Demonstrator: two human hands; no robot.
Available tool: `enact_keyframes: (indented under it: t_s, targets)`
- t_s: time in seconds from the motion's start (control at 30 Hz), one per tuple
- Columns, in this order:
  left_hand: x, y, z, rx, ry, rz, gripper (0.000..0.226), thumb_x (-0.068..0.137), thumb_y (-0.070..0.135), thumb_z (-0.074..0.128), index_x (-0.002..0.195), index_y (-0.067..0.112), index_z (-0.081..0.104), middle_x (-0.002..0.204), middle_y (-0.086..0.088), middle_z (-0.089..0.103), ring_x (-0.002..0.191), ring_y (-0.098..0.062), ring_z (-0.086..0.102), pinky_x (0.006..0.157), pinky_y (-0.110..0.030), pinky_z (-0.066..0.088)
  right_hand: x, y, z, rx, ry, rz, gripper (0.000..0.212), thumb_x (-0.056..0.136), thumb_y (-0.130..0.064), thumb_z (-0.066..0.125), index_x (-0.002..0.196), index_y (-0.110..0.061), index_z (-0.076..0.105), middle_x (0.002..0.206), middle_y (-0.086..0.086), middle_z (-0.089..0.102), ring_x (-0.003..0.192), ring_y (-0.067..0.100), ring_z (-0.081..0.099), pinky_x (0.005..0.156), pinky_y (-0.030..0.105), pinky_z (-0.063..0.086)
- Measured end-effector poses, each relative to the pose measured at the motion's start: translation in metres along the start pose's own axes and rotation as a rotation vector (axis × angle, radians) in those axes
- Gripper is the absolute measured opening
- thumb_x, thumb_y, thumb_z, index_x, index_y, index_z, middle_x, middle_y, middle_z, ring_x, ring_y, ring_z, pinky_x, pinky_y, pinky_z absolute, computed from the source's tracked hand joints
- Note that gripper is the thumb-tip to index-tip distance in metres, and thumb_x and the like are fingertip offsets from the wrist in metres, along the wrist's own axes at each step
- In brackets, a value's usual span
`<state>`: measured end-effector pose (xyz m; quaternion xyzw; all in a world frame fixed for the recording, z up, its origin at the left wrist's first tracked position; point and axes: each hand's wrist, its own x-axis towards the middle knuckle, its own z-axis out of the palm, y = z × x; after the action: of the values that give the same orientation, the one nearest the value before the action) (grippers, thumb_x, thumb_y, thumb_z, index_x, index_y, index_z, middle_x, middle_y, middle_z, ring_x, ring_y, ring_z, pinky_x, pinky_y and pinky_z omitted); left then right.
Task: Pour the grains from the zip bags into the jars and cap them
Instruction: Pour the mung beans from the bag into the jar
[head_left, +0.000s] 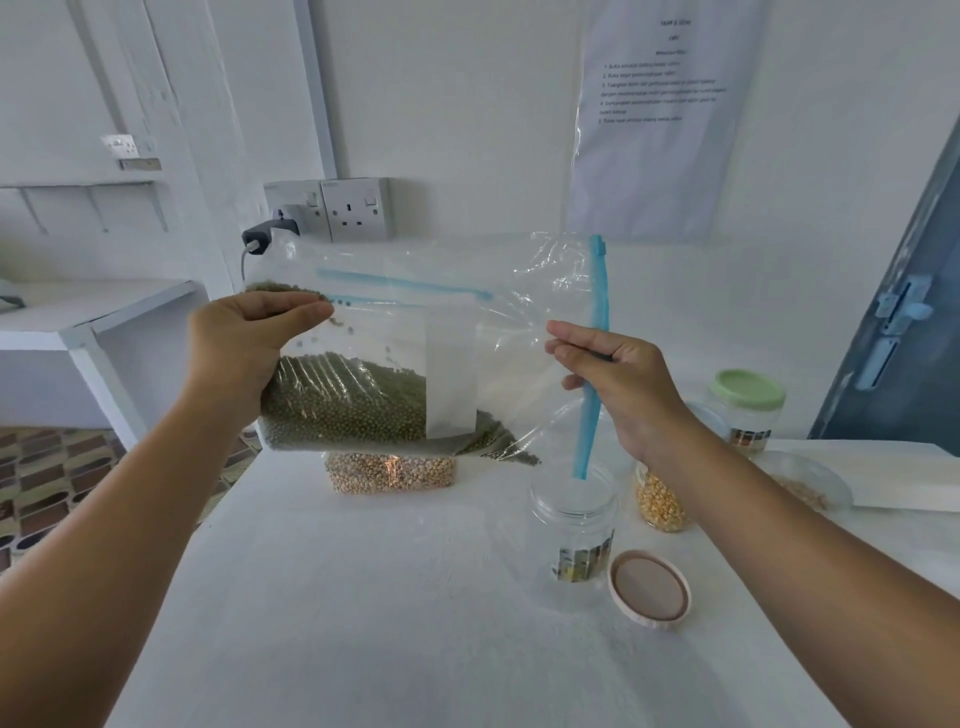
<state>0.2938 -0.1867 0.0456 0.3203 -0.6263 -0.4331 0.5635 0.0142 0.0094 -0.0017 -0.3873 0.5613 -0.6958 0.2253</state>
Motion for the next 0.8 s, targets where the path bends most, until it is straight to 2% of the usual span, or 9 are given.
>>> enact_keyframes:
  t_s: [0.07, 0.2, 0.27, 0.43, 0.57, 0.7, 0.8]
  targets:
    - [0.001, 0.002, -0.001, 0.002, -0.005, 0.015, 0.019, 0.073, 0.015, 0.092, 0.088, 0.019, 0.081, 0.079, 0.014, 0.076, 0.074, 0.004, 0.069, 0.072, -0.007, 0.049, 0.0, -0.002, 0.001, 0.001, -0.003, -0.001, 0.025, 0.094, -0.013, 0.075, 0.116, -0.022, 0.079, 0.108, -0.004, 0.08, 0.1, 0.022, 0.07, 0.099, 0.04, 0.058]
    - [0.005, 0.002, -0.004, 0.021, -0.003, 0.025, 0.025, 0.072, 0.017, 0.093, 0.094, 0.015, 0.082, 0.099, 0.001, 0.074, 0.081, -0.002, 0.067, 0.077, -0.011, 0.05, -0.002, -0.003, 0.002, 0.017, -0.004, -0.008, 0.025, 0.093, -0.012, 0.075, 0.116, -0.022, 0.079, 0.108, -0.003, 0.08, 0.1, 0.021, 0.07, 0.096, 0.037, 0.059]
    - [0.006, 0.003, -0.005, 0.023, -0.004, 0.026, 0.029, 0.072, 0.017, 0.093, 0.098, 0.011, 0.081, 0.101, 0.0, 0.074, 0.082, -0.003, 0.067, 0.08, -0.013, 0.052, -0.003, -0.002, 0.002, 0.026, -0.007, -0.009, 0.025, 0.093, -0.012, 0.075, 0.115, -0.022, 0.079, 0.108, -0.002, 0.08, 0.101, 0.021, 0.071, 0.095, 0.036, 0.059]
    - [0.009, 0.011, -0.005, 0.033, -0.008, 0.004, 0.031, 0.07, 0.02, 0.094, 0.097, 0.012, 0.082, 0.087, 0.008, 0.077, 0.081, -0.004, 0.069, 0.088, -0.025, 0.055, -0.004, -0.004, 0.004, 0.049, -0.005, -0.005, 0.025, 0.093, -0.011, 0.075, 0.115, -0.021, 0.079, 0.108, -0.002, 0.08, 0.097, 0.019, 0.07, 0.091, 0.032, 0.059]
    - [0.015, 0.019, -0.008, 0.032, 0.004, -0.01, 0.023, 0.067, 0.024, 0.096, 0.086, 0.021, 0.083, 0.088, 0.003, 0.08, 0.1, -0.016, 0.075, 0.102, -0.04, 0.057, -0.002, -0.011, 0.007, 0.058, -0.005, -0.016, 0.025, 0.093, -0.013, 0.075, 0.115, -0.022, 0.079, 0.108, -0.003, 0.08, 0.092, 0.017, 0.069, 0.089, 0.03, 0.059]
    - [0.019, 0.028, -0.009, 0.037, 0.006, 0.008, 0.029, 0.064, 0.026, 0.096, 0.088, 0.019, 0.083, 0.085, 0.003, 0.08, 0.105, -0.019, 0.075, 0.1, -0.036, 0.057, -0.003, -0.012, 0.01, 0.065, -0.002, -0.012, 0.025, 0.093, -0.014, 0.076, 0.116, -0.022, 0.079, 0.108, -0.004, 0.08, 0.084, 0.014, 0.068, 0.091, 0.029, 0.059]
    - [0.018, 0.031, -0.008, 0.034, 0.01, -0.005, 0.025, 0.068, 0.022, 0.095, 0.089, 0.017, 0.082, 0.078, 0.007, 0.078, 0.093, -0.014, 0.074, 0.097, -0.035, 0.058, -0.003, -0.009, 0.01, 0.074, -0.004, -0.01, 0.025, 0.092, -0.015, 0.076, 0.116, -0.023, 0.079, 0.108, -0.004, 0.08, 0.082, 0.013, 0.067, 0.089, 0.028, 0.058]
